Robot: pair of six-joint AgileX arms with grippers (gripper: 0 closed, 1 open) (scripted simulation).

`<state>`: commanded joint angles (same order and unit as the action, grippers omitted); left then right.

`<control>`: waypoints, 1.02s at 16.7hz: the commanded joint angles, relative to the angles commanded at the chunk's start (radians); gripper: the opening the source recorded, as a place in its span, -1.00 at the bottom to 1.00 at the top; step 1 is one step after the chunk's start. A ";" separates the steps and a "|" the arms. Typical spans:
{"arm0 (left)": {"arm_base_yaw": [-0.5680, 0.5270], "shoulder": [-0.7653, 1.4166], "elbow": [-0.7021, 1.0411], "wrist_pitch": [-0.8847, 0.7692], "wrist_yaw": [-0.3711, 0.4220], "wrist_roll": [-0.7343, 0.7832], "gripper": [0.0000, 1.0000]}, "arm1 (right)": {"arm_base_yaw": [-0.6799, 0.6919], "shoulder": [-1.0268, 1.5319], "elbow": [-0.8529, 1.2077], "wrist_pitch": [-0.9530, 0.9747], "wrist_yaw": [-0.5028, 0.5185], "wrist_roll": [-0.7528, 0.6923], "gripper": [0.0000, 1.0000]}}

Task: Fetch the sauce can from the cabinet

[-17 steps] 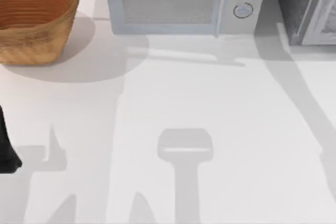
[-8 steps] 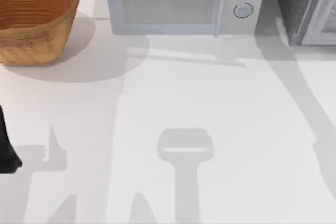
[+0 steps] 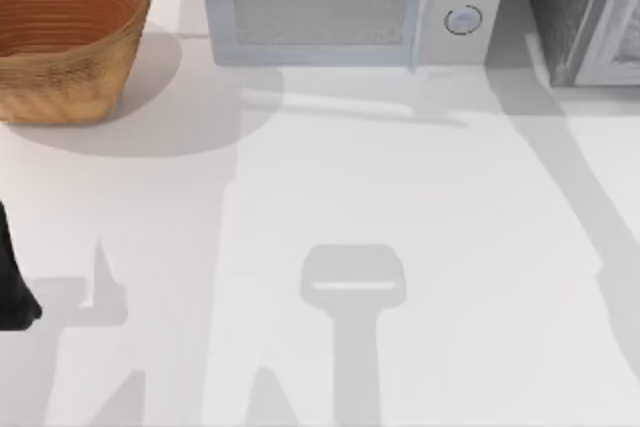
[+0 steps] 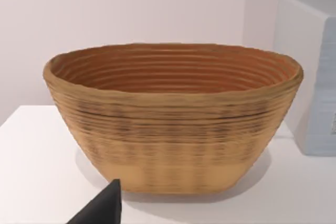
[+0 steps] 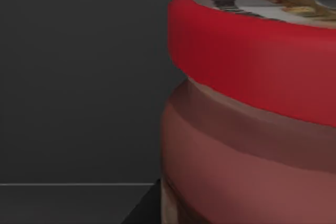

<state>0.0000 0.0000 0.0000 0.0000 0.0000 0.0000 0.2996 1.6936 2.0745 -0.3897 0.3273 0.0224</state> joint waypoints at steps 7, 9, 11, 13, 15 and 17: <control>0.000 0.000 0.000 0.000 0.000 0.000 1.00 | 0.000 0.000 0.000 0.000 0.000 0.000 -1.00; 0.000 0.000 0.000 0.000 0.000 0.000 1.00 | 0.000 0.000 0.000 0.000 0.000 0.000 -1.00; 0.000 0.000 0.000 0.000 0.000 0.000 1.00 | 0.000 0.000 0.000 0.000 0.000 0.000 -1.00; 0.000 0.000 0.000 0.000 0.000 0.000 1.00 | 0.005 -0.003 0.000 -0.003 0.003 0.002 -1.00; 0.000 0.000 0.000 0.000 0.000 0.000 1.00 | 0.039 -0.039 0.005 -0.040 0.039 0.003 -1.00; 0.000 0.000 0.000 0.000 0.000 0.000 1.00 | 0.103 -0.106 0.012 -0.117 0.109 0.005 -1.00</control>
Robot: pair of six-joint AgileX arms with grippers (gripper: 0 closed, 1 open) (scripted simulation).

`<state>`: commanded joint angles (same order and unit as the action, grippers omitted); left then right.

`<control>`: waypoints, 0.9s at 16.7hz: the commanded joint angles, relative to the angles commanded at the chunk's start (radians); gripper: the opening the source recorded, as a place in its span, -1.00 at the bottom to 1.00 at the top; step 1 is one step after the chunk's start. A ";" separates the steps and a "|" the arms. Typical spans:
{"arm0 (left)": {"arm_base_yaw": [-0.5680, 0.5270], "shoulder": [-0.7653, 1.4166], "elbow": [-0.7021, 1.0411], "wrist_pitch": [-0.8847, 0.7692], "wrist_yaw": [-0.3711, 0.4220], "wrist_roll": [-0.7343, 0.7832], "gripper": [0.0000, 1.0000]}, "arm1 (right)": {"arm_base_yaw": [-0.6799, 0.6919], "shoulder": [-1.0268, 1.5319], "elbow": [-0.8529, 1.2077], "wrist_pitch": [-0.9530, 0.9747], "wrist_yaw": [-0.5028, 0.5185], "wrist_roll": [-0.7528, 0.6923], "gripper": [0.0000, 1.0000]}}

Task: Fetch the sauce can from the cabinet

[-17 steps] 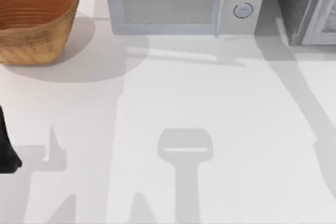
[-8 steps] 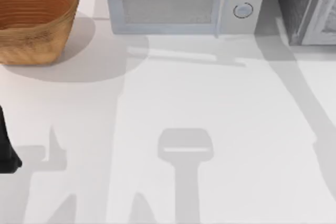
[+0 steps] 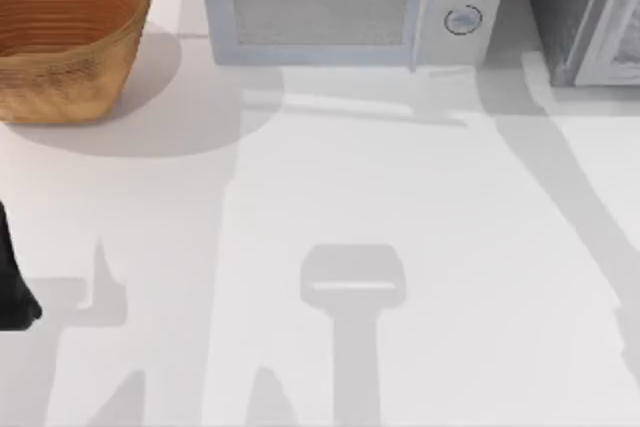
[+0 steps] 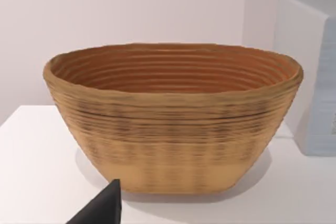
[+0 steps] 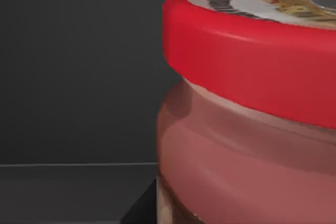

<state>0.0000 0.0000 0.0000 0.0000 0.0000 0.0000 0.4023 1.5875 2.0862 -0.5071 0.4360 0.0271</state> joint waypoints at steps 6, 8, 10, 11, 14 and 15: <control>0.000 0.000 0.000 0.000 0.000 0.000 1.00 | 0.220 -0.232 0.014 -0.254 0.206 0.001 -1.00; 0.000 0.000 0.000 0.000 0.000 0.000 1.00 | 0.231 -0.244 0.014 -0.265 0.217 0.001 -1.00; 0.000 0.000 0.000 0.000 0.000 0.000 1.00 | 0.231 -0.244 0.014 -0.265 0.217 0.001 -1.00; 0.000 0.000 0.000 0.000 0.000 0.000 1.00 | 0.227 -0.243 0.015 -0.263 0.215 0.003 -1.00; 0.000 0.000 0.000 0.000 0.000 0.000 1.00 | 0.218 -0.268 -0.015 -0.247 0.205 0.003 -1.00; 0.000 0.000 0.000 0.000 0.000 0.000 1.00 | 0.208 -0.292 -0.047 -0.232 0.194 0.004 -1.00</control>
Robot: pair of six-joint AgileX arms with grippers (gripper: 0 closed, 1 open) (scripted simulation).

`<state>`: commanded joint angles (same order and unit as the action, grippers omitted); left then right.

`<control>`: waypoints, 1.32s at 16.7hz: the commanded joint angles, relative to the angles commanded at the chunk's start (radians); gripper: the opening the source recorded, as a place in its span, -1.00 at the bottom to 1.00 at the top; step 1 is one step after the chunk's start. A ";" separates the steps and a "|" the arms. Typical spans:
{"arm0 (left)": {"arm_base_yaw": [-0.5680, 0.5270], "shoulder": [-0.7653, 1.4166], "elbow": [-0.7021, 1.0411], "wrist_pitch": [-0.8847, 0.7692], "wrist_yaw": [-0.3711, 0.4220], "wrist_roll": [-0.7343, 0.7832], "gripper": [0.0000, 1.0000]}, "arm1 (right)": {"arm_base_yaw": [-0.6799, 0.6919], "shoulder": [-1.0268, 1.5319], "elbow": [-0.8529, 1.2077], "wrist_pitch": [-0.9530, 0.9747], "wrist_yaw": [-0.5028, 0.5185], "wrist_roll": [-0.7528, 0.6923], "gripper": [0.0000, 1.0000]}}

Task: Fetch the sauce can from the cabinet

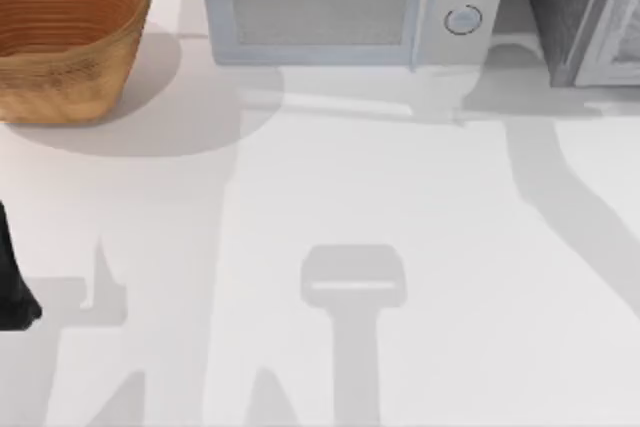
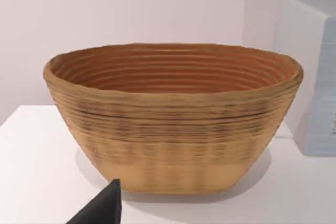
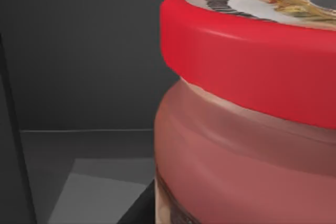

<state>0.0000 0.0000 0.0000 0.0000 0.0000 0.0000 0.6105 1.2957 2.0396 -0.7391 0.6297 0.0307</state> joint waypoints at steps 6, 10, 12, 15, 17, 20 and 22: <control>0.000 0.000 0.000 0.000 0.000 0.000 1.00 | -0.118 -0.266 -0.409 0.155 -0.126 -0.004 -1.00; 0.000 0.000 0.000 0.000 0.000 0.000 1.00 | -0.240 -0.514 -0.854 0.294 -0.250 -0.013 -1.00; 0.000 0.000 0.000 0.000 0.000 0.000 1.00 | -0.306 -0.648 -1.096 0.368 -0.317 -0.017 -1.00; 0.000 0.000 0.000 0.000 0.000 0.000 1.00 | -0.404 -0.850 -1.443 0.481 -0.416 -0.024 -1.00; 0.000 0.000 0.000 0.000 0.000 0.000 1.00 | -0.465 -0.976 -1.644 0.554 -0.478 -0.027 -1.00; 0.000 0.000 0.000 0.000 0.000 0.000 1.00 | -0.542 -1.143 -1.871 0.649 -0.557 -0.029 -1.00; 0.000 0.000 0.000 0.000 0.000 0.000 1.00 | -0.580 -1.229 -1.970 0.698 -0.597 -0.030 -1.00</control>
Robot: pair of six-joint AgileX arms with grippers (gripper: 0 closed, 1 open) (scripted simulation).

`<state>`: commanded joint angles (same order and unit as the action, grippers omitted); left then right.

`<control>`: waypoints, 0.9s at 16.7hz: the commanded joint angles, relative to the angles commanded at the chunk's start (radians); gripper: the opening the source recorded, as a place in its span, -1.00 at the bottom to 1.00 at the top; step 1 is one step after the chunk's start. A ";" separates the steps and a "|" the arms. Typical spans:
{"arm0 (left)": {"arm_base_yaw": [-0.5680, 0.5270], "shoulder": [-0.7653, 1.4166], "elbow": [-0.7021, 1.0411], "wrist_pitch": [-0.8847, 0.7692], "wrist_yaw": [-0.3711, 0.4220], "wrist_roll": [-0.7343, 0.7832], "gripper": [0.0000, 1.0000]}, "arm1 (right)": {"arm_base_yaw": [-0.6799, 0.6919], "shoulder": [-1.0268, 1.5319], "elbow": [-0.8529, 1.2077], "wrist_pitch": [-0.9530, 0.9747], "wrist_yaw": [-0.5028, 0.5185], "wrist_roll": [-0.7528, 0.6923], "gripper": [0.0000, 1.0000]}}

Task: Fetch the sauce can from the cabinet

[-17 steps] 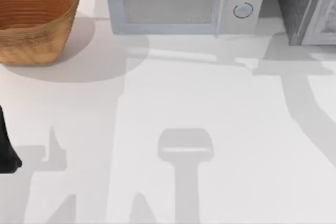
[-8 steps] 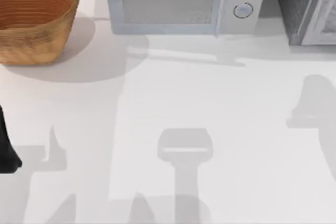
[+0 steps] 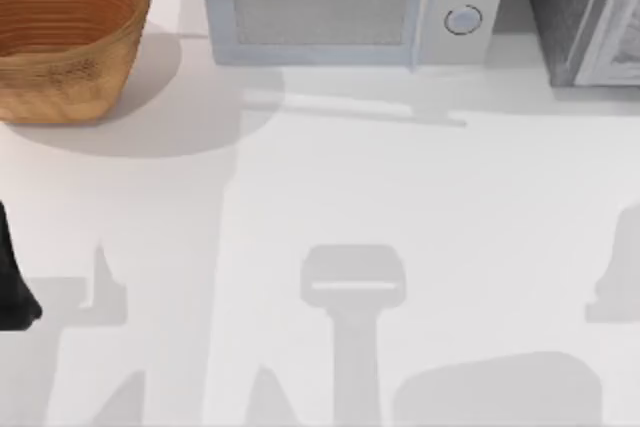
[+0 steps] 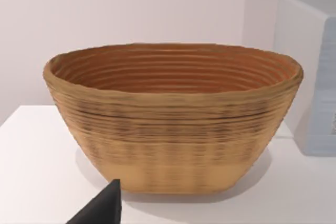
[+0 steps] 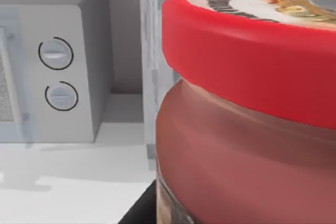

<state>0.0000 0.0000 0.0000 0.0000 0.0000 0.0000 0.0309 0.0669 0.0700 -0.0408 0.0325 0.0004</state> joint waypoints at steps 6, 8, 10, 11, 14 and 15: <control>0.000 0.000 0.000 0.000 0.000 0.000 1.00 | -0.031 -0.067 -0.070 0.041 -0.032 0.000 -1.00; 0.000 0.000 0.000 0.000 0.000 0.000 1.00 | -0.028 -0.062 -0.070 0.038 -0.031 0.001 -1.00; 0.000 0.000 0.000 0.000 0.000 0.000 1.00 | -0.028 -0.057 -0.069 0.041 -0.033 0.002 -1.00; 0.000 0.000 0.000 0.000 0.000 0.000 1.00 | -0.029 -0.040 -0.065 0.049 -0.040 0.002 -1.00; 0.000 0.000 0.000 0.000 0.000 0.000 1.00 | -0.036 0.067 -0.032 0.110 -0.084 0.004 -1.00; 0.000 0.000 0.000 0.000 0.000 0.000 1.00 | -0.040 0.114 -0.017 0.138 -0.103 0.005 -1.00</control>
<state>0.0000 0.0000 0.0000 0.0000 0.0000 0.0000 -0.0089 0.1809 0.0535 0.0971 -0.0701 0.0056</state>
